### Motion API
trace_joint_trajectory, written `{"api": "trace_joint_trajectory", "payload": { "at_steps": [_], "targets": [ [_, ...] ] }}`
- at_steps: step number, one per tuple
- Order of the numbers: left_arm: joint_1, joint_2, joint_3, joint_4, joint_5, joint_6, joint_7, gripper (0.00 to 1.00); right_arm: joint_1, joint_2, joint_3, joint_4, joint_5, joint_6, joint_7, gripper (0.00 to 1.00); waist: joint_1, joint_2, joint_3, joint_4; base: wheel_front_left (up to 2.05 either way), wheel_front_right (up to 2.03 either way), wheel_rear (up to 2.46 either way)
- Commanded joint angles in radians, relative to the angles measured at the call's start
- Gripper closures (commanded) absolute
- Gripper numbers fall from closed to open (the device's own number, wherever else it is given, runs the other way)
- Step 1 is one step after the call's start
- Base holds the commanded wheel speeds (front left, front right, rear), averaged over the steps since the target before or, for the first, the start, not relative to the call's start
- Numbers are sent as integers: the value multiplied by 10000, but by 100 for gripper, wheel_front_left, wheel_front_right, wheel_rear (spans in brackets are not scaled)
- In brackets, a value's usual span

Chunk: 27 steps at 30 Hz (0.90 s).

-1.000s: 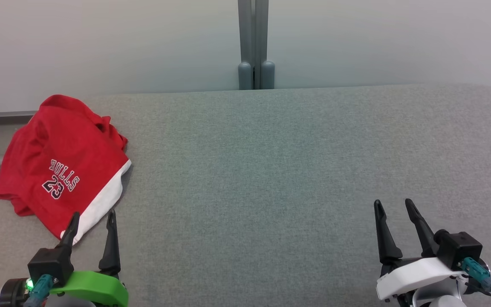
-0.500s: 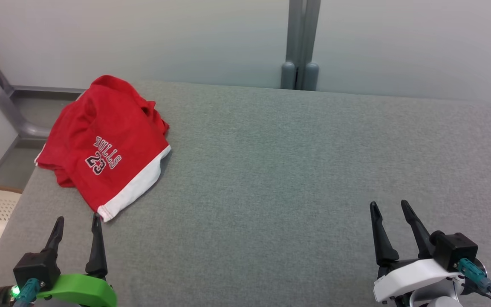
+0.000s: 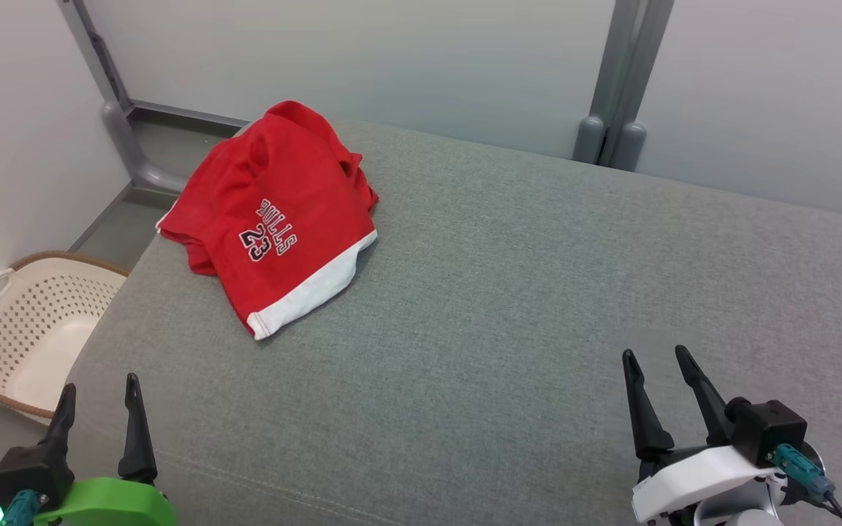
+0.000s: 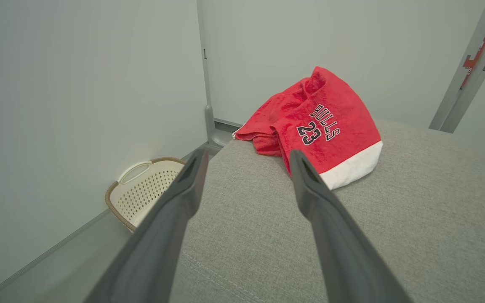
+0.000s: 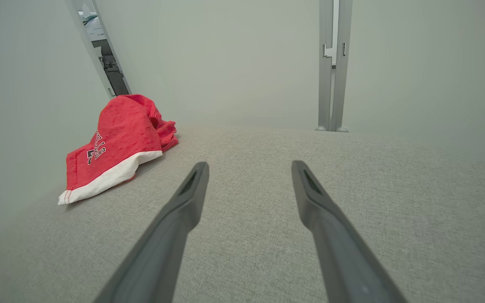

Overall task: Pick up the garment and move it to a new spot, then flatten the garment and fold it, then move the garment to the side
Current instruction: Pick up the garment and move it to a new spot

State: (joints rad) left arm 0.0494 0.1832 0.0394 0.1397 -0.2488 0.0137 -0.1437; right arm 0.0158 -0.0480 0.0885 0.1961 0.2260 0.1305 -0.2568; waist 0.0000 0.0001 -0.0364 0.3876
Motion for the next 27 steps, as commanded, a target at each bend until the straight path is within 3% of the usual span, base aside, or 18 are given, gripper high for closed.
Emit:
{"api": "trace_joint_trajectory", "payload": {
  "at_steps": [1,14,27],
  "targets": [
    [155,94,64,-3,-45,75,-67,0,-36,-42,22,30,-42,5,-15,0,0,-1,30,290,0,0,0],
    [271,170,161,33,-147,260,-275,0,-52,-40,139,129,27,5,-32,0,0,-1,2,709,0,0,0],
    [-572,168,39,353,-356,127,-395,0,-216,-42,71,5,-255,5,69,0,0,-1,355,561,0,0,0]
  ]
}}
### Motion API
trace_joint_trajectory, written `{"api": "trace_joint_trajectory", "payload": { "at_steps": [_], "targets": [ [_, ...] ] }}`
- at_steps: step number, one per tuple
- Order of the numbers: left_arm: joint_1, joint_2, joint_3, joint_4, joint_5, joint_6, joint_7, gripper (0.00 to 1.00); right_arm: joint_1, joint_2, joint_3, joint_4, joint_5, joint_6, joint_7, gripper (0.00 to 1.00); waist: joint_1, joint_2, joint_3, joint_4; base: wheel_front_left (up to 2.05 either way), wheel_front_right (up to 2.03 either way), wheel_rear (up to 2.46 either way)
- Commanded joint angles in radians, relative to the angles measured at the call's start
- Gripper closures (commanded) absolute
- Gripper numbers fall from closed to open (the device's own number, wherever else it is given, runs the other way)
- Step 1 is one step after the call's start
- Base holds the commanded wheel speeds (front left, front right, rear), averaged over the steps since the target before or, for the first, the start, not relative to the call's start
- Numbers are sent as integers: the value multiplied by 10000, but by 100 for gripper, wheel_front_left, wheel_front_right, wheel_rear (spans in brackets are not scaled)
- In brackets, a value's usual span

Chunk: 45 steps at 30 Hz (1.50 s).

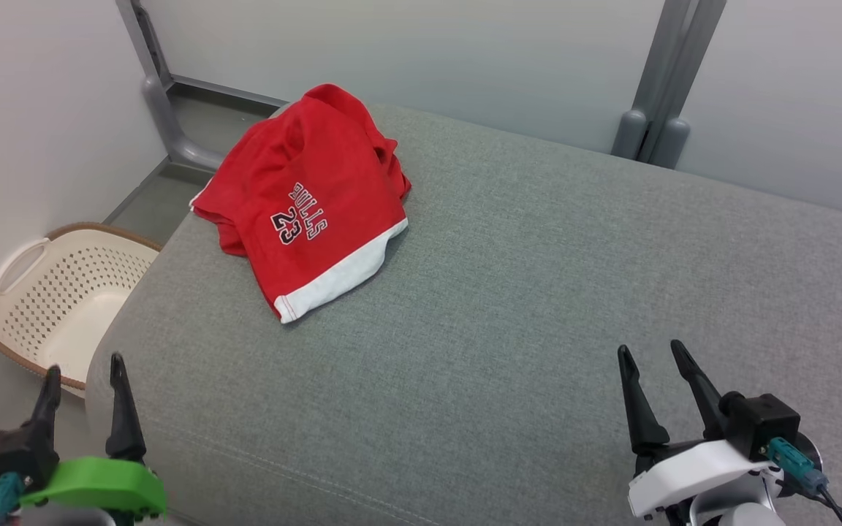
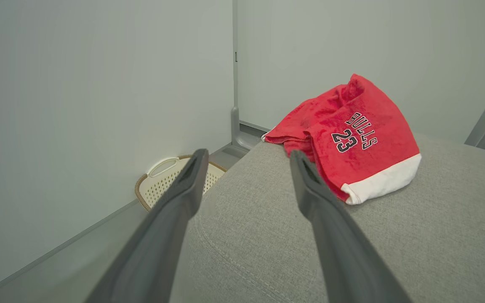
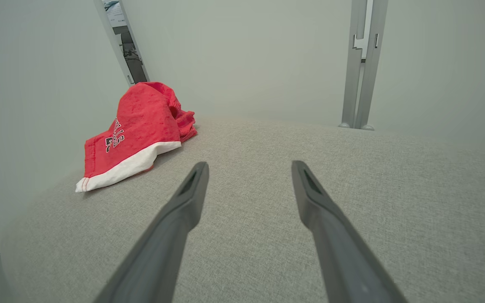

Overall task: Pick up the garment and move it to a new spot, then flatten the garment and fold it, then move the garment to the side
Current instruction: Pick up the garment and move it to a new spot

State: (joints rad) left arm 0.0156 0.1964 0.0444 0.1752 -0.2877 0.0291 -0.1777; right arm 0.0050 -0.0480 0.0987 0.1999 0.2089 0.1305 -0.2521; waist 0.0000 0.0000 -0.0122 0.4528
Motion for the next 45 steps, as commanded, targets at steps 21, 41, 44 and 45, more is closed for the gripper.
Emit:
{"api": "trace_joint_trajectory", "payload": {
  "at_steps": [21,41,44,45],
  "targets": [
    [-6884,1492,210,2292,-899,-1147,186,0,-1420,-1149,-1152,-2251,-1284,3,1105,0,0,0,3862,-3283,0,0,0],
    [-9065,2954,19,6684,-2920,-1603,2716,0,-1797,-1108,-1467,-2763,-1213,3,915,0,0,0,5081,-4491,0,0,0],
    [-9081,2879,-194,7003,-3380,-1609,3144,0,-1867,-1072,-1417,-2788,-1281,3,944,0,0,0,5158,-4525,0,0,0],
    [-9072,2906,-295,7062,-3474,-1608,3237,0,-1901,-1060,-1401,-2785,-1293,3,943,0,0,0,5174,-4536,0,0,0]
  ]
}}
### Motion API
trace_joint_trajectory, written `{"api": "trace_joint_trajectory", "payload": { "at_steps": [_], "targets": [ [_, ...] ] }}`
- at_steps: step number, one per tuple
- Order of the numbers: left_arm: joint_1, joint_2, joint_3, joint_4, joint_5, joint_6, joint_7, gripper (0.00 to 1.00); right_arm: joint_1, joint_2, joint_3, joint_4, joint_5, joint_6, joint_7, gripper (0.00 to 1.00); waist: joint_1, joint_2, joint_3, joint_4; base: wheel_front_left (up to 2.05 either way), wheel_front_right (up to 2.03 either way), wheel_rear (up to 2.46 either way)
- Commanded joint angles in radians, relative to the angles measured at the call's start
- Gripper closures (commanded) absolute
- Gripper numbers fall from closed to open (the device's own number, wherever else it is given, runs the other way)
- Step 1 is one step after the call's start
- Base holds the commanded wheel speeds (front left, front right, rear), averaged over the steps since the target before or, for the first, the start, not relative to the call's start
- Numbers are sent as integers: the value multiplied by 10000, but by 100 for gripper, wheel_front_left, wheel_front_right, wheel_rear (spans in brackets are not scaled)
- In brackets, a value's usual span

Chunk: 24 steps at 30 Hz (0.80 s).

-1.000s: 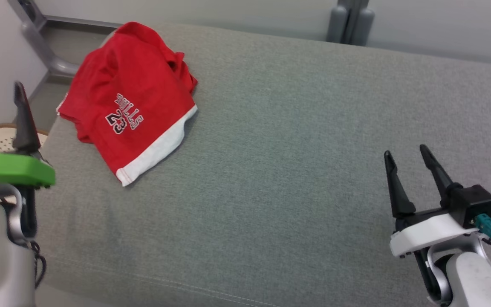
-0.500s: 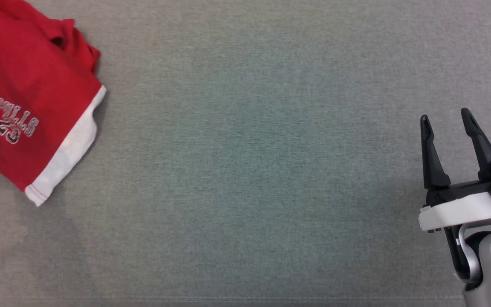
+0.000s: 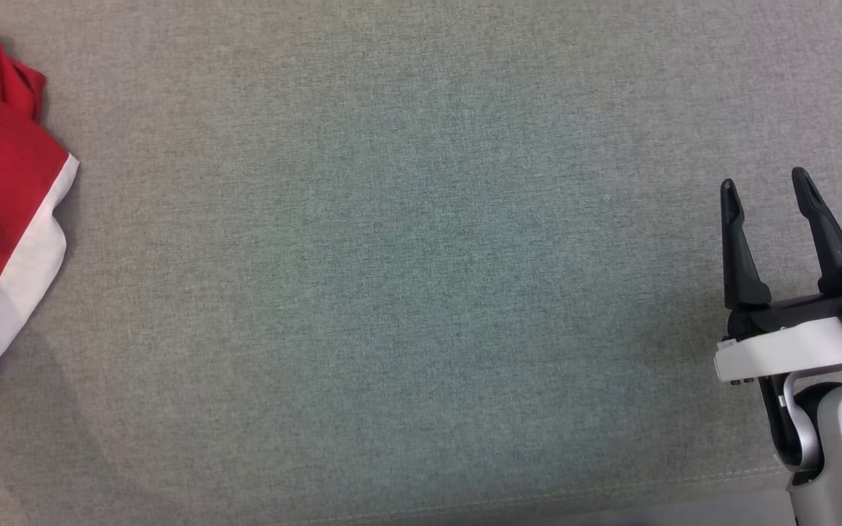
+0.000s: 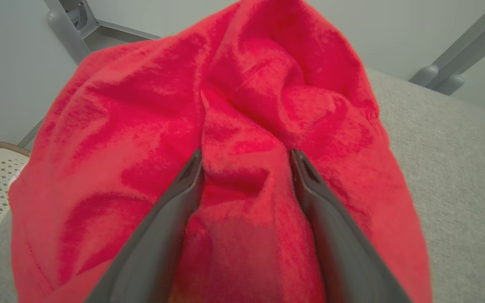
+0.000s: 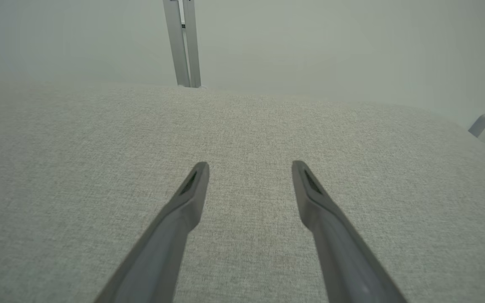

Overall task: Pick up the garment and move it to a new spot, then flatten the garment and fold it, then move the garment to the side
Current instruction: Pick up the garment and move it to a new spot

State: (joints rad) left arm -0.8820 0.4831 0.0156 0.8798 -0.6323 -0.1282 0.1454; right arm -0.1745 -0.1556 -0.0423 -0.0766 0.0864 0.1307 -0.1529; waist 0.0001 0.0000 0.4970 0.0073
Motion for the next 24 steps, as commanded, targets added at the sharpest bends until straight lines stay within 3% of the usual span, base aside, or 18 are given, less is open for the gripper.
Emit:
{"api": "trace_joint_trajectory", "payload": {
  "at_steps": [1,2,3,15,24],
  "targets": [
    [-88,81,-100,133,-135,-32,93,4,-139,34,32,-11,-75,1,-53,0,-1,0,91,-92,0,0,0],
    [-96,125,-224,176,-175,-33,56,88,-167,41,49,8,-79,1,-63,0,-1,0,96,-103,0,0,0],
    [-126,229,-373,269,-139,-34,-219,100,-195,47,68,81,-56,1,-91,0,-1,0,73,-112,0,0,0],
    [-610,664,-975,524,162,-35,-2420,100,0,201,191,604,81,1,-276,0,-1,0,-903,107,0,0,0],
    [-1312,887,-1659,-481,567,-34,-3105,100,166,379,297,1191,258,1,-522,0,-1,0,-1812,186,0,0,0]
  ]
}}
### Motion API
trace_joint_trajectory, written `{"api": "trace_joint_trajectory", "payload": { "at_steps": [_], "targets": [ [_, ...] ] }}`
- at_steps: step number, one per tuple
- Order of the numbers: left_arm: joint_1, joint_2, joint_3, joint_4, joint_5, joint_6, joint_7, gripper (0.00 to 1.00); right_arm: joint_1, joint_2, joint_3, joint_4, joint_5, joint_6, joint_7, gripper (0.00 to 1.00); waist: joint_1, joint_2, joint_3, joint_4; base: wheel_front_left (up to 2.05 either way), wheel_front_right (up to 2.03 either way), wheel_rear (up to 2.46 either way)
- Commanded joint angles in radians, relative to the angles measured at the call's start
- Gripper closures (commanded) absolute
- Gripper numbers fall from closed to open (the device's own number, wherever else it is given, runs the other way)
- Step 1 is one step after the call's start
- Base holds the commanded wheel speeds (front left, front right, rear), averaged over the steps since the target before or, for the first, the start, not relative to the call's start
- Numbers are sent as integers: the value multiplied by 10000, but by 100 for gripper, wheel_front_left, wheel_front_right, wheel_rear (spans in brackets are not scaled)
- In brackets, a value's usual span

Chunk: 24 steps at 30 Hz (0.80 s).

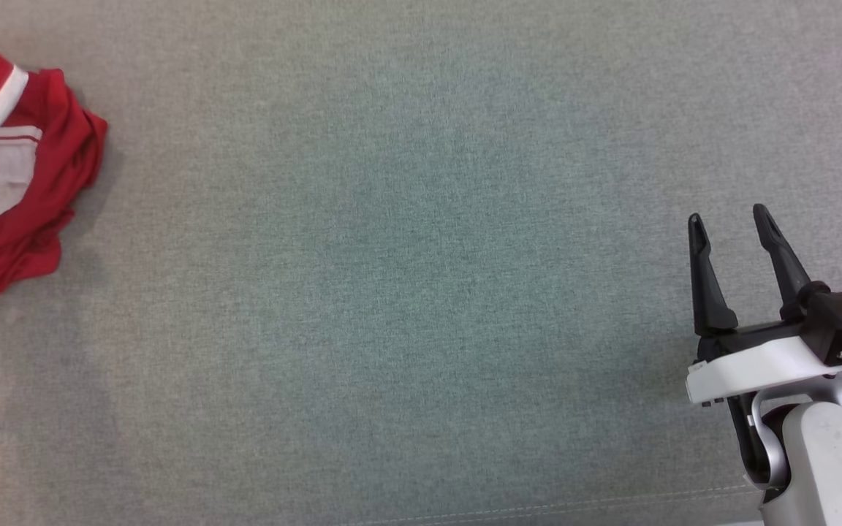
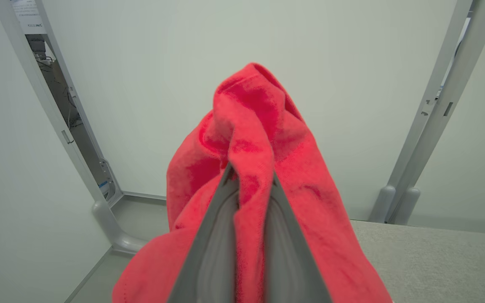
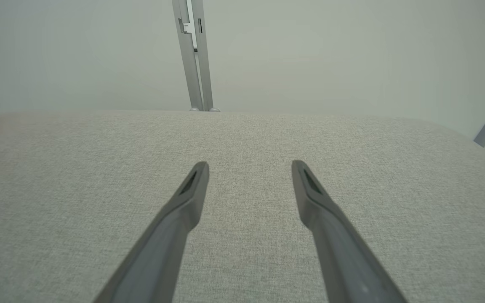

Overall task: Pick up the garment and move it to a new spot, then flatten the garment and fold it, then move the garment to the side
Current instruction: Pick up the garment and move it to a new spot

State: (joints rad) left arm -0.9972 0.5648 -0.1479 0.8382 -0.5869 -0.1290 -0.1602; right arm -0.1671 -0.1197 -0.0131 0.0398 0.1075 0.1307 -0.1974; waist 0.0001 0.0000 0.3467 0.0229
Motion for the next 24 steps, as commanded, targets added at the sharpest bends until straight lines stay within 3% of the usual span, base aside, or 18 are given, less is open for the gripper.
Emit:
{"api": "trace_joint_trajectory", "payload": {
  "at_steps": [1,8,15,24],
  "targets": [
    [-241,51,-106,-302,135,-27,-64,100,123,41,4,94,74,1,-116,0,-1,0,-417,-7,0,0,0],
    [-654,-230,-634,-2484,361,27,354,100,231,271,96,482,226,1,-371,0,-1,0,-994,-594,0,0,0],
    [-699,-863,-1412,-4966,523,278,1349,100,218,472,299,822,391,1,-555,0,-1,0,-1185,-1719,0,0,0],
    [89,-2026,-2759,-6013,536,314,2105,100,96,648,443,1188,593,1,-677,0,-1,0,-1271,-3093,0,0,0]
  ]
}}
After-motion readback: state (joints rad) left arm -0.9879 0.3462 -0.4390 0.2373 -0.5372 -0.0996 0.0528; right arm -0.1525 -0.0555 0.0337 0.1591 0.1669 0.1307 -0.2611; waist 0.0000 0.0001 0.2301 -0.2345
